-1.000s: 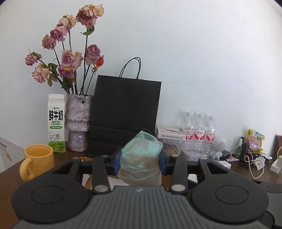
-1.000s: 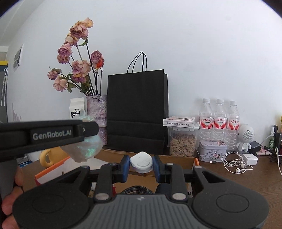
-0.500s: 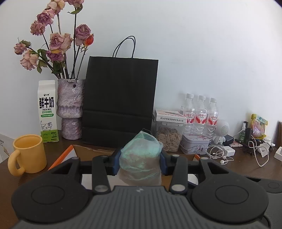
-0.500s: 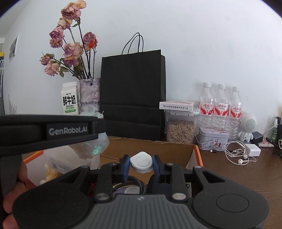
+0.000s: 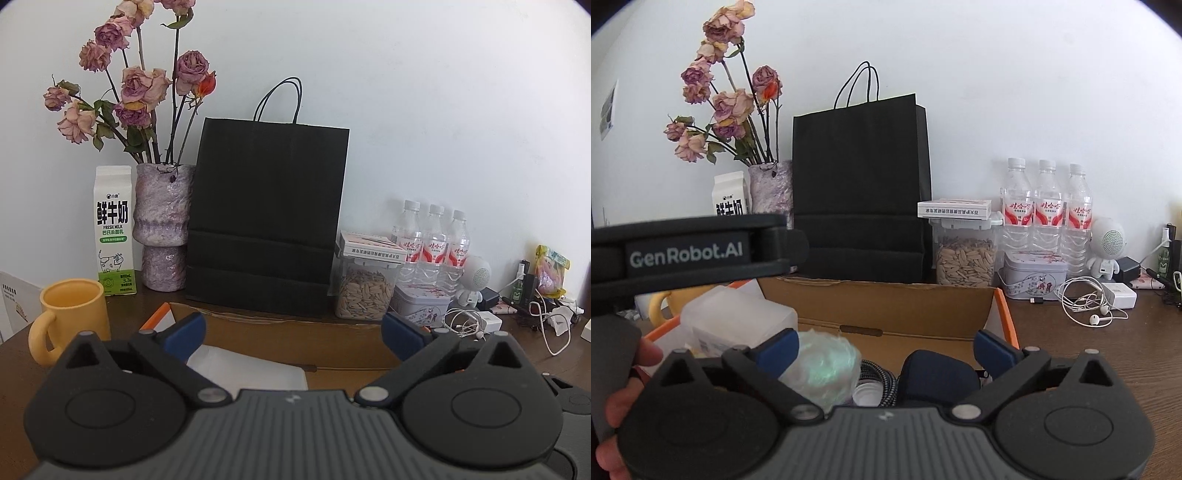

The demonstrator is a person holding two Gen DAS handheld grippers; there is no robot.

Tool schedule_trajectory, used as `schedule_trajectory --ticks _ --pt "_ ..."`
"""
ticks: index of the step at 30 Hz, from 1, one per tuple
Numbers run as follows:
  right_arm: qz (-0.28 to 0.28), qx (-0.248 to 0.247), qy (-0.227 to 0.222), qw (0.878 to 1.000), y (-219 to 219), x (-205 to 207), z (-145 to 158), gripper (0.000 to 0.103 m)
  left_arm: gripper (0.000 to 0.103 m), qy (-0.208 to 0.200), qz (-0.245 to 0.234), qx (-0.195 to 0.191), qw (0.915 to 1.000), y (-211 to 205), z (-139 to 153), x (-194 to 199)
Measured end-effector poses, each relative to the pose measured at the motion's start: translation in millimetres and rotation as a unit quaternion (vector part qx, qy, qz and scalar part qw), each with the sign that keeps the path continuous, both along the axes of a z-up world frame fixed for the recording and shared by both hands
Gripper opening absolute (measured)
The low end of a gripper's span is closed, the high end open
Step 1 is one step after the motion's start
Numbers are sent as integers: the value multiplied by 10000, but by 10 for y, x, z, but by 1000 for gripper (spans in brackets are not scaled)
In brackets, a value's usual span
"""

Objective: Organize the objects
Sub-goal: 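Carry the bagged cup and cap into the box and open both tools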

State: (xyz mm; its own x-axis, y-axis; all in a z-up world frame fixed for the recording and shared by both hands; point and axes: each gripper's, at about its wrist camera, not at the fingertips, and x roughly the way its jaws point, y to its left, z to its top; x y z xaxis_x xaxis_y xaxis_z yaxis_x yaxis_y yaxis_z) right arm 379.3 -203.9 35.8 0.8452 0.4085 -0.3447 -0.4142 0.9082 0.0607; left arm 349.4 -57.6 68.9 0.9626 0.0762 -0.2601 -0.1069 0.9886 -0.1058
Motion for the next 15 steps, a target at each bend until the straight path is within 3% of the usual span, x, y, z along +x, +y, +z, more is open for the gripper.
schedule_trajectory --ticks 15 --pt "-56 7 -69 10000 8 -68 -8 103 103 208 -17 35 9998 72 21 -92"
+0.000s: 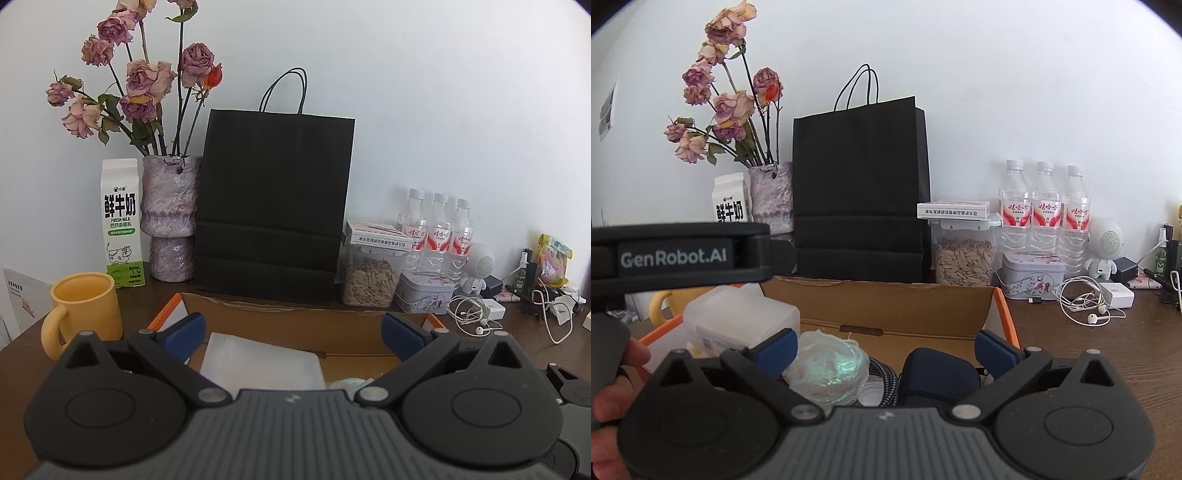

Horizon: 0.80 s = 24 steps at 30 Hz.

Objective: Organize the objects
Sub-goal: 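Carry the bagged cup and cap into the box and open both tools, then withdraw the right tool and grasp the large white cap on the table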

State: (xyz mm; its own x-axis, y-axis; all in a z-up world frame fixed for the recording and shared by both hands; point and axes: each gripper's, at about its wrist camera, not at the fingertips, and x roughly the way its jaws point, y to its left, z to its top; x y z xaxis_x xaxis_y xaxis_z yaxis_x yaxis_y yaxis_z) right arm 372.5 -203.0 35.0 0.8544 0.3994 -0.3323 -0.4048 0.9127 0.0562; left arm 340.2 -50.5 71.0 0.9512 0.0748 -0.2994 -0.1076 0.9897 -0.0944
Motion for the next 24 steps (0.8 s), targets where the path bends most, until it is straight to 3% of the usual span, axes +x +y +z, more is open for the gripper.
schedule_trajectory --ticks 15,19,24 --pt "112 -354 -247 9990 -13 -584 -12 103 103 -275 18 209 9994 149 -14 -661" --pt "218 -450 -209 9985 -6 -766 -22 103 103 -211 41 150 9997 252 -101 -866" --pt "328 -506 -85 9981 1 -1011 -61 103 103 167 105 65 9998 400 -278 -1083"
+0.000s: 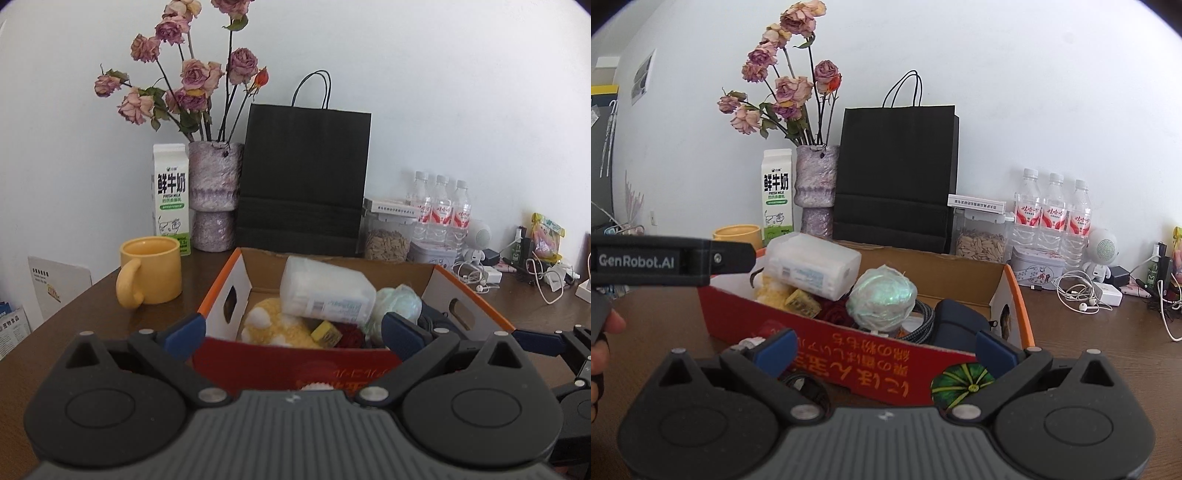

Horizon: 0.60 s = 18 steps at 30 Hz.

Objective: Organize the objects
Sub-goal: 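Withdraw the right tool and grasp the large white cap on the table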

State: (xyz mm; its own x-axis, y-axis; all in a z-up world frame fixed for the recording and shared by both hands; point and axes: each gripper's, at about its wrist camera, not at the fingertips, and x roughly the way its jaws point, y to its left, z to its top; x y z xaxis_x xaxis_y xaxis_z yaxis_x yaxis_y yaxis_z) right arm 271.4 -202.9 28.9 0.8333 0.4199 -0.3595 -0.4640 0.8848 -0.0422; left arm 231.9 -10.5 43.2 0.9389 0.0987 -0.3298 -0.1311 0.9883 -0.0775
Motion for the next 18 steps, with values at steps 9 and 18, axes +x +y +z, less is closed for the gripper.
schedule_trajectory --ticks 9,18 --pt "391 -92 502 9979 49 -431 -129 101 103 443 15 -110 9990 204 -70 -319" --pt "651 -458 950 9923 193 -568 -275 79 103 823 154 -35 9965 423 -153 -664"
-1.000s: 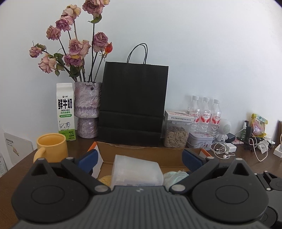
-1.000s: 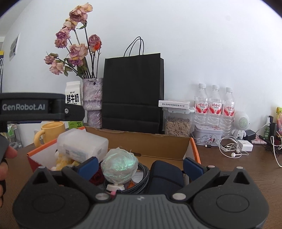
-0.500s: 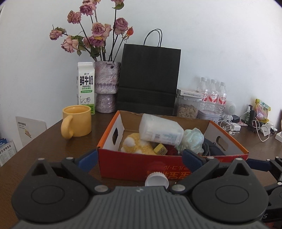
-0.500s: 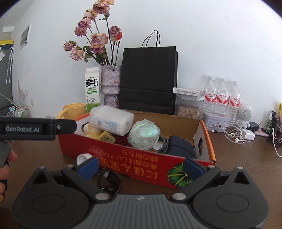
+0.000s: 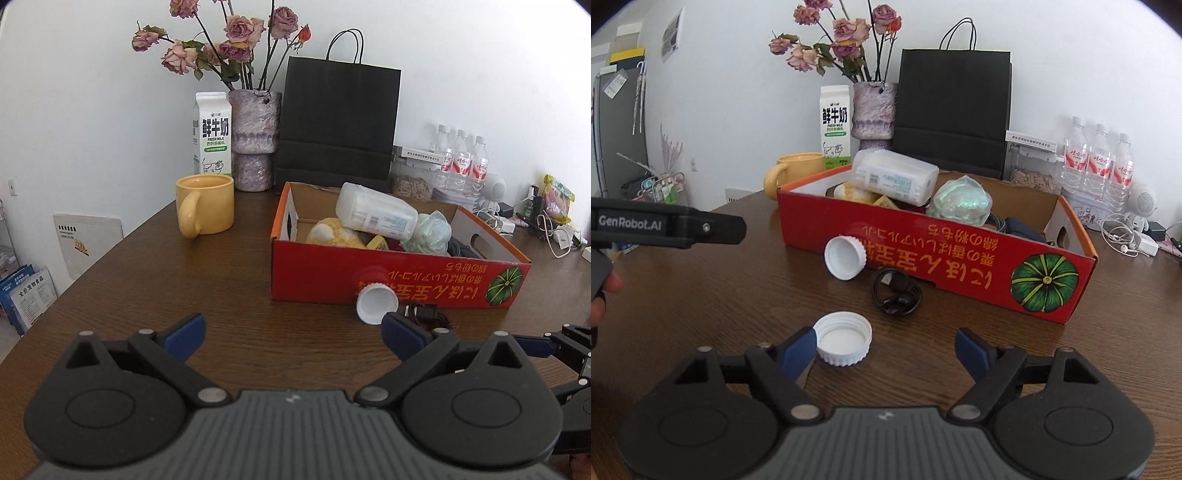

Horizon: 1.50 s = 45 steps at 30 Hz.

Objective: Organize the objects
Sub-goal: 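Withdraw the right tool and grasp the large white cap on the table, then grasp the small beige piece with the left tool while the right tool holds the cap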

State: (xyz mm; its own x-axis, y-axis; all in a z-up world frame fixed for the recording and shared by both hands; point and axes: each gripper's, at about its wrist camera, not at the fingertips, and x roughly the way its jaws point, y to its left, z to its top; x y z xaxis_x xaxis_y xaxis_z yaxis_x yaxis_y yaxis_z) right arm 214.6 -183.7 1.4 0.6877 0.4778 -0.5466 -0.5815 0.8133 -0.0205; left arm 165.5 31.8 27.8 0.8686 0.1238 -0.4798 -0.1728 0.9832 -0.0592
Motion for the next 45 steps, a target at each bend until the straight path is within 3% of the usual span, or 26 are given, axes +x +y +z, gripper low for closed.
schedule_trajectory --ticks 5,10,13,27,36,40,45 --pt "140 -194 201 9995 112 56 -72 62 103 123 83 -22 9999 59 -22 -100" --pt "223 -189 232 9993 215 133 -92 58 103 222 114 -79 9997 60 -45 -142" --pt "380 -91 297 9988 235 150 -93 39 103 281 123 -76 9995 32 -55 -147" --pt "-196 434 -451 9978 -316 -71 70 39 103 673 -297 42 9973 -433 -155 -79" --pt "-754 591 -381 9947 -723 -4 63 39 103 943 -542 149 9940 -899 -321 50" --pt "-745 581 -445 9945 -736 -37 59 39 103 1021 -473 177 9935 -1026 -377 112" --pt "-712 576 -527 9944 -738 -76 67 39 81 1108 -424 111 9929 -1078 -419 141"
